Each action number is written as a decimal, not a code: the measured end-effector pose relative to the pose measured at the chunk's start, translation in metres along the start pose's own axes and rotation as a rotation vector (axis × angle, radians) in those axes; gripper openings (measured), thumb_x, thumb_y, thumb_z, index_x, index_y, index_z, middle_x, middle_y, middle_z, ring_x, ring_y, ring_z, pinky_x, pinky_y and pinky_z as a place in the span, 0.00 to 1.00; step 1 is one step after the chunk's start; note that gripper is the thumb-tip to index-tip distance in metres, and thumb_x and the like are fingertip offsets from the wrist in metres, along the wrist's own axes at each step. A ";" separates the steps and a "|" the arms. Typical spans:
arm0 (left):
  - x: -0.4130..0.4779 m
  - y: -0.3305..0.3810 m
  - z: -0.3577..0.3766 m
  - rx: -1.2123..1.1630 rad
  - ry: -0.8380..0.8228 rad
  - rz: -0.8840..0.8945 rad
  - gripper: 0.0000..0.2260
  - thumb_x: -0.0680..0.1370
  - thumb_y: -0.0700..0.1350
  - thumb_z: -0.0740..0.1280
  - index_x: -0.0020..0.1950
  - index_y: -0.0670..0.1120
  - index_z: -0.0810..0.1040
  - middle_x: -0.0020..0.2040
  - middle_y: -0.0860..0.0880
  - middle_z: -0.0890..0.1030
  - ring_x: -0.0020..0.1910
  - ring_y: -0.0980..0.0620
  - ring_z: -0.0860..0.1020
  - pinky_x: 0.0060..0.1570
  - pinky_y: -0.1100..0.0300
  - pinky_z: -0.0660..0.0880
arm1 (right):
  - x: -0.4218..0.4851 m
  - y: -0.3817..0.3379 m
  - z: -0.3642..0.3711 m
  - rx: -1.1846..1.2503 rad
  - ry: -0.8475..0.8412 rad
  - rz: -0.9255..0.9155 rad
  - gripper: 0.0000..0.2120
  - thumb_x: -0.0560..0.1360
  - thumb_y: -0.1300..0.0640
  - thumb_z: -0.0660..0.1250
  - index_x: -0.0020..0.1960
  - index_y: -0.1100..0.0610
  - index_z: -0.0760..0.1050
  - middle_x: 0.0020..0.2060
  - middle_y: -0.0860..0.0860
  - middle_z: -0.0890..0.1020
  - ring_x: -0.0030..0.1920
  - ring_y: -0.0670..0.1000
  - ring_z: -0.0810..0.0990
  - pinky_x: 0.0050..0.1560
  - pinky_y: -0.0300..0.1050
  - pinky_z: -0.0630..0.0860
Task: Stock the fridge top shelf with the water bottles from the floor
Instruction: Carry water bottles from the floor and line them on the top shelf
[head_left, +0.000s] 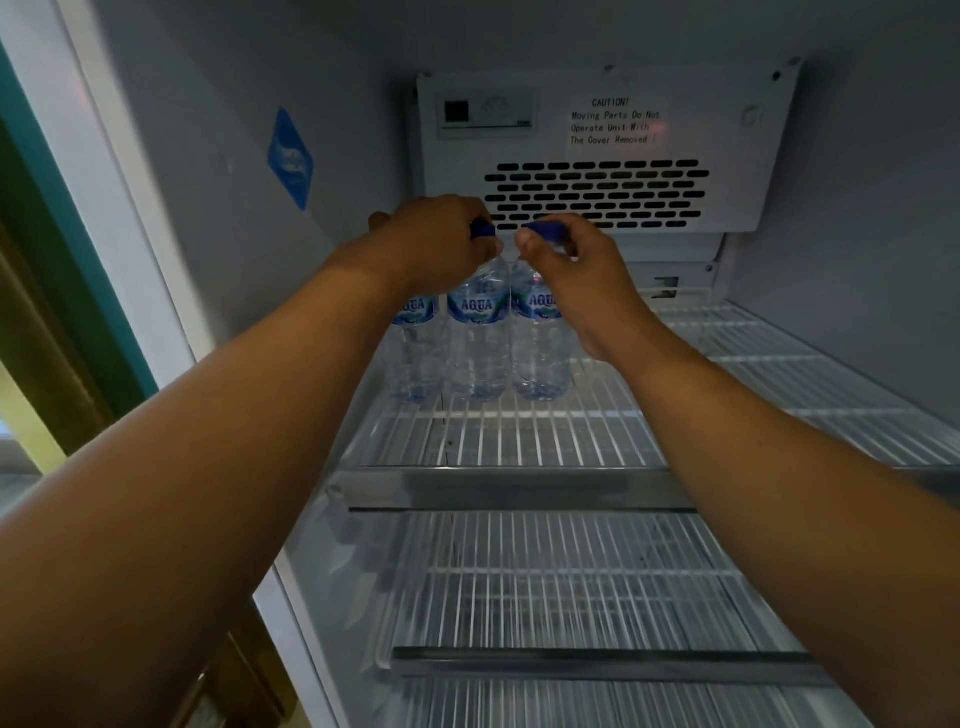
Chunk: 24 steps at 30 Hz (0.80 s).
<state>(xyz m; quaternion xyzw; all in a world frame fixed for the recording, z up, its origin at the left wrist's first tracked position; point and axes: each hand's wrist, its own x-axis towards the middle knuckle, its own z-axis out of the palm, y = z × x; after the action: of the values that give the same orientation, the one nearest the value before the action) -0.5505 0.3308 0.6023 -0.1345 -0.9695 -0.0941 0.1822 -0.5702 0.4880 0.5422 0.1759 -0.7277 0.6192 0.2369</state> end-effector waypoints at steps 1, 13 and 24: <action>0.000 0.000 0.000 0.004 0.002 -0.005 0.19 0.78 0.57 0.58 0.65 0.49 0.71 0.62 0.44 0.76 0.59 0.42 0.73 0.62 0.41 0.68 | 0.001 0.000 0.000 0.006 -0.006 0.005 0.07 0.75 0.48 0.67 0.49 0.51 0.76 0.44 0.48 0.80 0.47 0.47 0.79 0.53 0.42 0.76; -0.047 0.005 0.012 0.025 0.127 0.006 0.26 0.77 0.59 0.59 0.74 0.57 0.57 0.74 0.46 0.61 0.73 0.40 0.56 0.71 0.36 0.47 | -0.023 -0.020 -0.019 -0.094 0.051 0.053 0.24 0.75 0.45 0.66 0.68 0.52 0.67 0.65 0.50 0.72 0.63 0.47 0.71 0.61 0.39 0.69; -0.233 0.037 0.027 -0.125 0.240 -0.043 0.15 0.76 0.57 0.59 0.60 0.55 0.74 0.58 0.54 0.78 0.61 0.49 0.72 0.63 0.49 0.65 | -0.187 -0.066 -0.042 -0.611 -0.324 -0.117 0.18 0.72 0.46 0.69 0.60 0.49 0.76 0.56 0.46 0.79 0.56 0.46 0.76 0.57 0.42 0.72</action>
<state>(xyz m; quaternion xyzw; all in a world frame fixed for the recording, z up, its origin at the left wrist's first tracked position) -0.3392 0.3192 0.4944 -0.1125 -0.9356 -0.1737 0.2860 -0.3740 0.5114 0.4964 0.2343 -0.8962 0.3222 0.1950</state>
